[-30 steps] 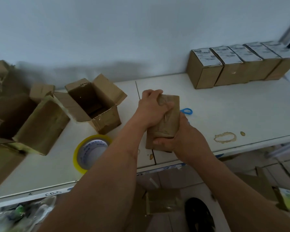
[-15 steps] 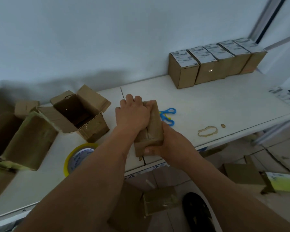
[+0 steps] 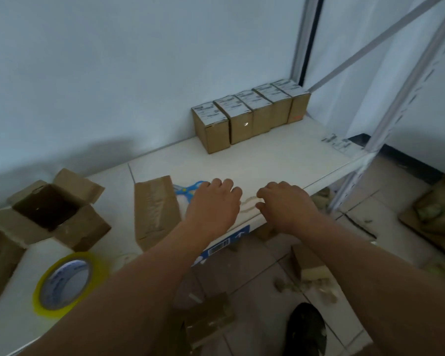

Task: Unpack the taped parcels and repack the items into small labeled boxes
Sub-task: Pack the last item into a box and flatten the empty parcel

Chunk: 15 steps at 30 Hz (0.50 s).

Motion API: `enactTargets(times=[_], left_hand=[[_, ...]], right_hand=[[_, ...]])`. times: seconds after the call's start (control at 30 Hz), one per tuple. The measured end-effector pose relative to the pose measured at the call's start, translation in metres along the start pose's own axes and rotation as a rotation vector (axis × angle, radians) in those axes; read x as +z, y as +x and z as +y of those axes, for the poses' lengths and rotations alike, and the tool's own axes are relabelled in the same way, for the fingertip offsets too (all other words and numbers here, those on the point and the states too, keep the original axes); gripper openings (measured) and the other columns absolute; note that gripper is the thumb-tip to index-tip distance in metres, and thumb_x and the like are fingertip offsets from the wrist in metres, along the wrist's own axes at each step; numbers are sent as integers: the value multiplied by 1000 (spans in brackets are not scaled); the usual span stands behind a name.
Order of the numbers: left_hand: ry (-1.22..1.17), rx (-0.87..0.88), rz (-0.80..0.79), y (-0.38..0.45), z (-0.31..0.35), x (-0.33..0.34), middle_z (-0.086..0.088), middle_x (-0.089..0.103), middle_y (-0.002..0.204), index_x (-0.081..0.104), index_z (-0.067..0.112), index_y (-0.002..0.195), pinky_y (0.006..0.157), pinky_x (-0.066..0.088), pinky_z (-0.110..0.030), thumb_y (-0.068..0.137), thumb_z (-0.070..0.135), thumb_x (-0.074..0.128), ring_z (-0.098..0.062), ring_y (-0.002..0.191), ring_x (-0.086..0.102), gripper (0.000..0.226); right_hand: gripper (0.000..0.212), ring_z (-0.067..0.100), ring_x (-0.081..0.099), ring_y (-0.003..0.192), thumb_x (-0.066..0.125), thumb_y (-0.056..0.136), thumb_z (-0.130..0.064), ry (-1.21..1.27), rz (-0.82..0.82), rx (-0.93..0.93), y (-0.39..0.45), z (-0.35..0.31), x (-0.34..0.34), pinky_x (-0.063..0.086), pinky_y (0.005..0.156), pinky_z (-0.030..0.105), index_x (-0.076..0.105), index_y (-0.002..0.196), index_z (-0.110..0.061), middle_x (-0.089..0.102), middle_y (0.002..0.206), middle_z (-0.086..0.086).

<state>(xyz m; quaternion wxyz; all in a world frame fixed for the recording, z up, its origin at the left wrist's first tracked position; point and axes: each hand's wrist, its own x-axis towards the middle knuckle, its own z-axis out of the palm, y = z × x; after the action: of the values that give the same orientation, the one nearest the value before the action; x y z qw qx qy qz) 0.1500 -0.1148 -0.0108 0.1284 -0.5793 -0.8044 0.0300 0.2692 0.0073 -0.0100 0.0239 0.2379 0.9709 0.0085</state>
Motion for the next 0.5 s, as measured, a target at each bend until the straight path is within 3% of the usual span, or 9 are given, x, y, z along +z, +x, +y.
enactTargets(times=[0.37, 0.5], left_hand=[[40, 201, 73, 182, 99, 36, -3, 62, 115, 59, 17, 127, 85, 47, -33, 104, 34, 40, -20, 98, 59, 34], [37, 233, 75, 238, 123, 55, -4, 60, 113, 58, 16, 123, 76, 39, -32, 104, 35, 39, -21, 96, 57, 34]], right_hand=[[37, 24, 56, 113, 38, 103, -38, 39, 53, 238, 67, 187, 30, 47, 90, 39, 54, 130, -20, 58, 126, 4], [38, 26, 55, 118, 39, 102, -38, 124, 100, 357, 97, 249, 45, 48, 93, 43, 53, 132, -20, 56, 132, 6]])
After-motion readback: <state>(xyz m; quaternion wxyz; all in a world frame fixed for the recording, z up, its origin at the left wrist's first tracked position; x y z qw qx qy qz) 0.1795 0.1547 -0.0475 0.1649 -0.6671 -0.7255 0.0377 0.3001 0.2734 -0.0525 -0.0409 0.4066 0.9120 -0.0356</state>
